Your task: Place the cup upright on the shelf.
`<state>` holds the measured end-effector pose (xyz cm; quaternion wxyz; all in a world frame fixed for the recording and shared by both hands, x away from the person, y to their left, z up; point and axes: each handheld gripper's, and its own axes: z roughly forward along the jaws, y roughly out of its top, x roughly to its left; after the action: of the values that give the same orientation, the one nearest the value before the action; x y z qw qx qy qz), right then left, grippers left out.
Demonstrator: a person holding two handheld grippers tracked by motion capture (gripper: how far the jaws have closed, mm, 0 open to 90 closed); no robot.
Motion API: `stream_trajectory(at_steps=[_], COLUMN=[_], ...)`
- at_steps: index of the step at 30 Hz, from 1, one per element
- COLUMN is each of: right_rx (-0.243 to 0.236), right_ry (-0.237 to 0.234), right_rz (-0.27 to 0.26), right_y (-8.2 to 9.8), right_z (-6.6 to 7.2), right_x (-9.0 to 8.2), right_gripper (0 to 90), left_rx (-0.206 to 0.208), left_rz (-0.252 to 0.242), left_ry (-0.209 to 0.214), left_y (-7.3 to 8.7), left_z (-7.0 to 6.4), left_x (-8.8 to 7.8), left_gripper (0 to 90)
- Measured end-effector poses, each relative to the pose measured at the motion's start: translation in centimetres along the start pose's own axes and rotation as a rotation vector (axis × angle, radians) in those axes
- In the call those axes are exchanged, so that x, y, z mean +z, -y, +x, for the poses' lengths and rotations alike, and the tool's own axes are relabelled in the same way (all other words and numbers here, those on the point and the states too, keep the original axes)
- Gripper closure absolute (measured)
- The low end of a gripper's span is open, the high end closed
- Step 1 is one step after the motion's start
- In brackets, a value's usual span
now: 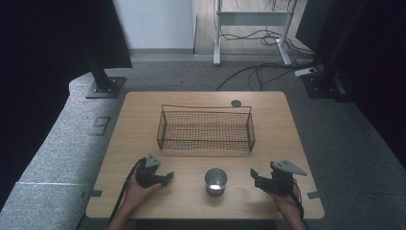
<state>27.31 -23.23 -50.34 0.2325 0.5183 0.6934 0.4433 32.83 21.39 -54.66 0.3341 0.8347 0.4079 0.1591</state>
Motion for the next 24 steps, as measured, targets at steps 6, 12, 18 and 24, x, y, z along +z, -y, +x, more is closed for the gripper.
stream_trajectory(at_steps=[6, 12, 18, 24], right_rx=[-0.025, -0.034, -0.056, -0.079], right_ry=[-0.051, -0.107, -0.184, -0.244], right_rz=[-0.025, -0.032, -0.061, -0.08], right_y=[-0.5, -0.9, -1.5, -1.7], right_z=[1.5, 2.6, 4.2, 5.6], right_x=[-0.6, -1.3, -2.2, -2.7], right_gripper=[13.1, 13.1, 13.1, 13.1], left_rx=[0.0, 0.0, -0.001, 0.0], left_rz=[0.0, 0.0, -0.001, 0.0], left_ry=[0.0, 0.0, 0.0, 0.0], left_y=[0.0, 0.0, 0.0, 0.0], left_z=[0.0, 0.0, 0.0, 0.0], left_x=[0.0, 0.0, 0.0, 0.0], left_gripper=[16.6, 16.6, 16.6, 16.6])
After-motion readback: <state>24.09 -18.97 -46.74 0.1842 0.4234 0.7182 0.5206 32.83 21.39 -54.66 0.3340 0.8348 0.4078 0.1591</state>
